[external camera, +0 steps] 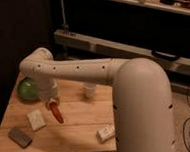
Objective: Place the pepper in the ceramic cup
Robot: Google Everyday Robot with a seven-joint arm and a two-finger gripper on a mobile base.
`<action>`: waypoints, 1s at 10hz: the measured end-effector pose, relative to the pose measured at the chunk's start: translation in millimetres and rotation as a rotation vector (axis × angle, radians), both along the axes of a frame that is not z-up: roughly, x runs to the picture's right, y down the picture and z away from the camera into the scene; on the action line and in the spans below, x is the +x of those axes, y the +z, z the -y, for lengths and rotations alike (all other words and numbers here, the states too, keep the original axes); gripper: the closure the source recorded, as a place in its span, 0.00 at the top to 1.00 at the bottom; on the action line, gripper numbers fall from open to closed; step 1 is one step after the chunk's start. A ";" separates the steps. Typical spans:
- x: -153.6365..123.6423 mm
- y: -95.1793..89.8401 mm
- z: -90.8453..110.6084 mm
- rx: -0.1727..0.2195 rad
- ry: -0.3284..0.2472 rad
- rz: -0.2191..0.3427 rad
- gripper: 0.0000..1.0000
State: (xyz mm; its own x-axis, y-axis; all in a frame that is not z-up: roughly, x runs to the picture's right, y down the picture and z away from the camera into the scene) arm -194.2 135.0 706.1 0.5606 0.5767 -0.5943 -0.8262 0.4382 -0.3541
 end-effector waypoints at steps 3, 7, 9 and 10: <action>0.1 -13.1 34.8 0.100 0.009 0.097 0.01; 7.0 -33.3 105.2 0.245 0.063 0.283 0.00; 23.2 -26.2 122.5 0.296 0.131 0.369 0.00; 40.6 -25.5 131.8 0.347 0.181 0.414 0.00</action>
